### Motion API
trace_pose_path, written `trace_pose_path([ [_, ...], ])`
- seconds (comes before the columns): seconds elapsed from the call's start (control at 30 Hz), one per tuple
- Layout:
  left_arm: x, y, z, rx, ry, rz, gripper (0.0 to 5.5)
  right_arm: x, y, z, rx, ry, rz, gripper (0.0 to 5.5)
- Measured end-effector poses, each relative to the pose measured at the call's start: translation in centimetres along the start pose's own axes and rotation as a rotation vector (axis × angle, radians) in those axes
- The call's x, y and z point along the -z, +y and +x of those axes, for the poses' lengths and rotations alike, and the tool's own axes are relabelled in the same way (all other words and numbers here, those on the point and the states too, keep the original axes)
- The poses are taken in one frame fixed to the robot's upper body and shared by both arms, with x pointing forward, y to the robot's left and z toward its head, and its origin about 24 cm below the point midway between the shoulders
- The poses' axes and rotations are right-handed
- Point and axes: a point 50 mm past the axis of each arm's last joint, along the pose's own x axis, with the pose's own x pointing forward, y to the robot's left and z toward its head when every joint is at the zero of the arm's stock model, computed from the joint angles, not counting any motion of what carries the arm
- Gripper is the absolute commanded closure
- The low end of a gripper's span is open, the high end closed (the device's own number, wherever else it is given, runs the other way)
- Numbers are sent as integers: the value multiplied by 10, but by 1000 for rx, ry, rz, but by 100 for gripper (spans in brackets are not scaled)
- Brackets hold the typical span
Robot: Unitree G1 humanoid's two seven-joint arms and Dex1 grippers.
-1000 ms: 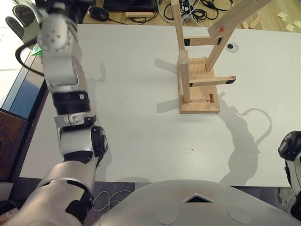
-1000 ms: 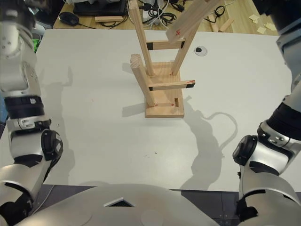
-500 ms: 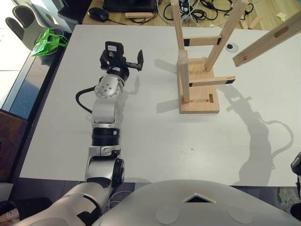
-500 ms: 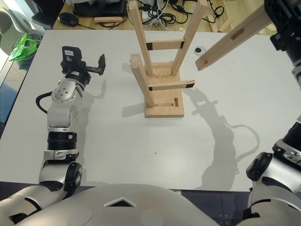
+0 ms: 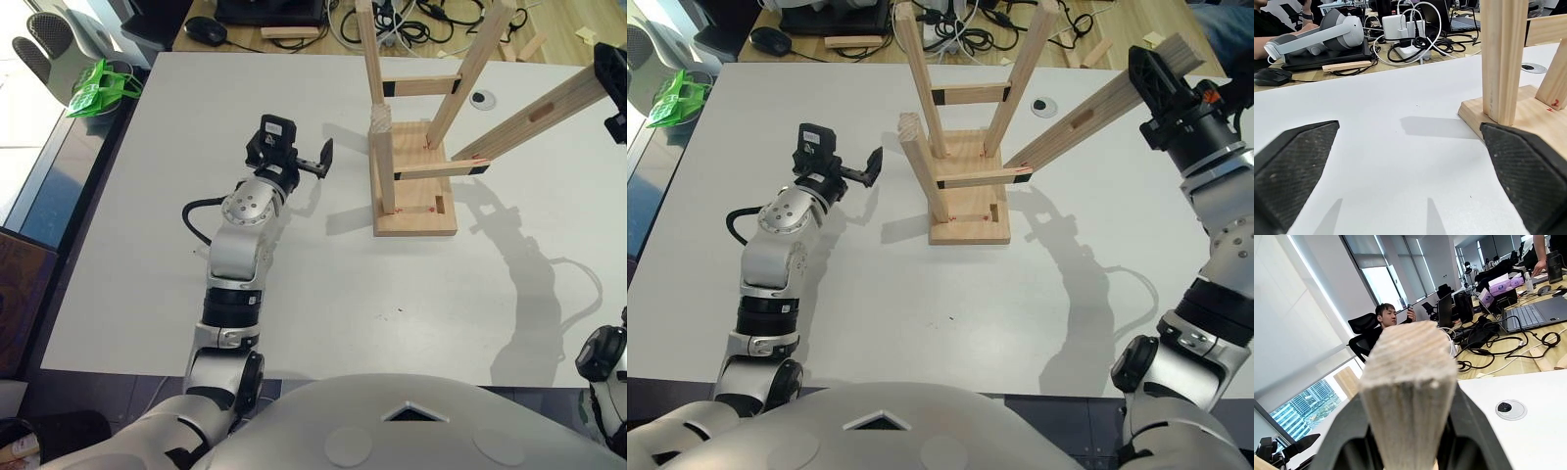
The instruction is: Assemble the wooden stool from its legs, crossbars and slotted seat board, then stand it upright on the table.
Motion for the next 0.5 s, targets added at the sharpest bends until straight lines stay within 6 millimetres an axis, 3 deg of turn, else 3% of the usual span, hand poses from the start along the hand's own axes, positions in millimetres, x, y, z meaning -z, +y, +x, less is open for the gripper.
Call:
trace_pose_path([
  [0.5,9,-26,-7,148,102,40,10,20,2,-8,39,19,68,450],
])
